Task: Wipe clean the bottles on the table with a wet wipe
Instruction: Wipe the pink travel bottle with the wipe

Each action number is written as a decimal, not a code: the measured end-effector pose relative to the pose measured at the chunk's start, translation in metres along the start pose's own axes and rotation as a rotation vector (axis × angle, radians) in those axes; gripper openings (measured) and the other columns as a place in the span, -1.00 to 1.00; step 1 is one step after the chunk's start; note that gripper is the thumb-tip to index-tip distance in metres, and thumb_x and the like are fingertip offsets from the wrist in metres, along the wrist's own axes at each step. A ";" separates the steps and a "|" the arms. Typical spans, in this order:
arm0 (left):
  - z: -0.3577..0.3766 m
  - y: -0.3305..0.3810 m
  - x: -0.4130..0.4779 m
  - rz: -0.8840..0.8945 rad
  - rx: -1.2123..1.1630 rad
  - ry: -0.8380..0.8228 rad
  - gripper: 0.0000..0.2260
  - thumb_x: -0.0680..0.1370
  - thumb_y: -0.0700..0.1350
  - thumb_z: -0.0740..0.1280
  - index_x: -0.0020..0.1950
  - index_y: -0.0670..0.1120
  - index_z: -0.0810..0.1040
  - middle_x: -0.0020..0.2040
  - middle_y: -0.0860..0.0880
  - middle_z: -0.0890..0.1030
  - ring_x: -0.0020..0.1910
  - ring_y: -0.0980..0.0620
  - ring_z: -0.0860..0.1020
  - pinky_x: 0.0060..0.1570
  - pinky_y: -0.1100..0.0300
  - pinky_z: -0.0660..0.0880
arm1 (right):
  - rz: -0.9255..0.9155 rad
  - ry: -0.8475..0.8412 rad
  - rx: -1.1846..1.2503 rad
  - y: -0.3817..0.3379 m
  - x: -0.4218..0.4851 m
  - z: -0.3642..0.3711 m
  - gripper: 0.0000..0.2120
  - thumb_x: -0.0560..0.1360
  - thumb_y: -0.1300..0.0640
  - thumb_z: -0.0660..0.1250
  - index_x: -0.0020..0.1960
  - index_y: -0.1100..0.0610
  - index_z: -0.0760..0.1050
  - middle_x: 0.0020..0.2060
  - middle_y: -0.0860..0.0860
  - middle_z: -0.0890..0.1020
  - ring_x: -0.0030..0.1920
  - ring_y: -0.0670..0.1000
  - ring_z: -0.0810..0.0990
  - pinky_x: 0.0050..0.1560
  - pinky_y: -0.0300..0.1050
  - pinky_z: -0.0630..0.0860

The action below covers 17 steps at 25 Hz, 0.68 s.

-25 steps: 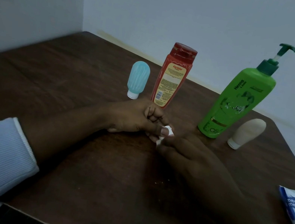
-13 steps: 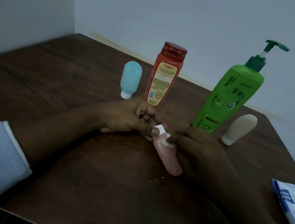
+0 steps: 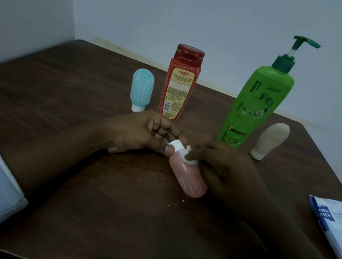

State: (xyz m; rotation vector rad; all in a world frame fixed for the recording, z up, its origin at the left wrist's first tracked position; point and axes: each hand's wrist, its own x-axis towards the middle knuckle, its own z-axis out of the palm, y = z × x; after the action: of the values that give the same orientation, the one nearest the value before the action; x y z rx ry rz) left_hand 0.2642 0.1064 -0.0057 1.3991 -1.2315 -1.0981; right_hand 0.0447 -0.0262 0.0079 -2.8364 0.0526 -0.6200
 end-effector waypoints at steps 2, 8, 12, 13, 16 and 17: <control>0.000 0.000 0.000 -0.007 0.008 0.007 -0.69 0.52 -0.43 0.42 0.22 -0.19 0.65 0.16 -0.13 0.73 0.16 -0.02 0.70 0.09 0.24 0.64 | 0.003 -0.121 0.061 0.000 -0.003 -0.011 -0.78 0.46 0.24 0.35 0.05 0.07 0.67 0.04 -0.08 0.65 0.05 -0.14 0.61 0.02 -0.15 0.56; 0.000 0.001 0.000 -0.014 0.039 -0.004 -0.67 0.52 -0.42 0.42 0.25 -0.18 0.64 0.18 -0.13 0.72 0.20 -0.05 0.68 0.13 0.21 0.64 | 0.037 -0.079 0.294 0.006 -0.013 -0.028 -0.80 0.42 0.32 0.34 -0.07 0.11 0.67 -0.11 -0.06 0.68 -0.07 -0.03 0.67 -0.10 0.05 0.58; 0.001 0.002 -0.001 -0.003 0.044 0.003 -0.68 0.52 -0.40 0.42 0.25 -0.19 0.63 0.19 -0.12 0.72 0.20 -0.04 0.68 0.14 0.21 0.63 | 0.016 0.067 0.085 0.002 -0.003 -0.005 -0.74 0.48 0.32 0.32 0.09 0.13 0.66 0.07 -0.03 0.67 0.08 -0.08 0.64 0.06 -0.02 0.58; 0.000 0.002 -0.001 -0.008 0.049 0.001 -0.68 0.53 -0.40 0.42 0.25 -0.18 0.63 0.19 -0.11 0.72 0.21 -0.04 0.68 0.15 0.21 0.63 | 0.011 0.008 0.077 0.003 -0.003 -0.004 -0.74 0.48 0.31 0.33 0.11 0.12 0.66 0.09 -0.03 0.65 0.09 -0.08 0.62 0.07 -0.03 0.58; 0.000 0.004 0.000 -0.027 0.065 -0.004 -0.69 0.55 -0.39 0.40 0.26 -0.17 0.63 0.20 -0.09 0.72 0.23 -0.01 0.67 0.15 0.22 0.62 | 0.028 -0.171 0.120 0.005 -0.008 -0.018 -0.77 0.47 0.22 0.35 0.08 0.05 0.68 0.07 -0.08 0.63 0.07 -0.12 0.61 0.02 -0.11 0.57; 0.000 0.004 0.000 -0.033 0.061 -0.003 -0.69 0.55 -0.39 0.40 0.26 -0.17 0.63 0.21 -0.09 0.72 0.23 -0.01 0.67 0.15 0.22 0.63 | 0.027 -0.251 0.136 0.006 -0.010 -0.025 -0.78 0.45 0.20 0.37 0.05 0.02 0.69 0.04 -0.10 0.63 0.05 -0.13 0.61 -0.01 -0.16 0.57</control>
State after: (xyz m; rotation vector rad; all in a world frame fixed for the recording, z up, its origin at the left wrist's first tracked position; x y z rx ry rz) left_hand 0.2635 0.1060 -0.0020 1.4694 -1.2575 -1.0933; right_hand 0.0250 -0.0362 0.0244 -2.7518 0.0041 -0.2483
